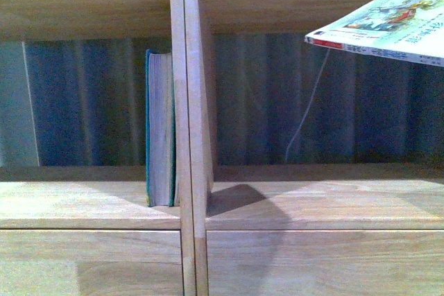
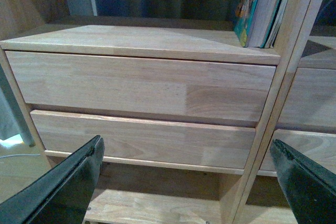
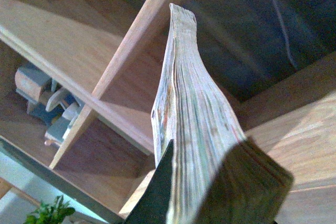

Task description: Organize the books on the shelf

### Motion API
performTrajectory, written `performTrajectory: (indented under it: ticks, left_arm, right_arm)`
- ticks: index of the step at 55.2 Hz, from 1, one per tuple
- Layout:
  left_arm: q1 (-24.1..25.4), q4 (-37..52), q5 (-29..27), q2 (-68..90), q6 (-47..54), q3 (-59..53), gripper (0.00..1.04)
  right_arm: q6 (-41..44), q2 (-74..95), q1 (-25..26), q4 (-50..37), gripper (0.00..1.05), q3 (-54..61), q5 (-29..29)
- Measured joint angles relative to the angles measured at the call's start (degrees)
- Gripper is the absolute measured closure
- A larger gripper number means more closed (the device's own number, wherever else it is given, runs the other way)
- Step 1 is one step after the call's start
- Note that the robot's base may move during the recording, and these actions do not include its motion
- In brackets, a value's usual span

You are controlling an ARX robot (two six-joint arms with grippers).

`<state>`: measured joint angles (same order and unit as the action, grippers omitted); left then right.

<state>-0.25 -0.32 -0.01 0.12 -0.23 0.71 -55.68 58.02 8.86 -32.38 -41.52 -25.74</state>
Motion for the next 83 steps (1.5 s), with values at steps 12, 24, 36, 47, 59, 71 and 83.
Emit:
performTrajectory:
  ticks: [12, 24, 36, 47, 59, 71, 83]
  left_arm:
    - [0.04, -1.29, -0.61, 0.66, -1.75, 0.39, 0.07]
    - [6.14, 3.30, 8.09, 17.59, -16.68, 8.04, 0.07]
    - [14.10, 13.03, 19.61, 34.23, -20.46, 19.12, 0.07]
    - [15.28, 17.55, 32.92, 45.94, -29.42, 30.05, 0.07]
    - [6.58, 23.80, 30.64, 59.67, -46.03, 43.76, 0.07]
    - [-7.82, 30.03, 22.80, 65.83, -55.39, 48.22, 0.07]
    - [-20.04, 33.11, 17.88, 71.14, -59.34, 52.57, 0.07]
  right_arm:
    - [1.86, -1.18, -5.40, 0.98, 0.97, 1.66, 2.12]
    - [2.71, -1.11, -6.95, 1.09, 0.97, 1.81, 3.58]
    - [3.17, -1.11, -8.13, 1.11, 0.97, 1.81, 4.17]
    - [4.74, -1.09, -10.25, 2.43, 0.97, 1.51, 6.75]
    - [4.46, -0.46, -13.99, 1.97, 0.97, -1.84, 9.77]
    - [2.80, 0.59, -14.40, 1.05, 0.97, -2.32, 10.84]
    - [0.42, 1.53, -13.07, 0.24, 0.97, -2.73, 10.47]
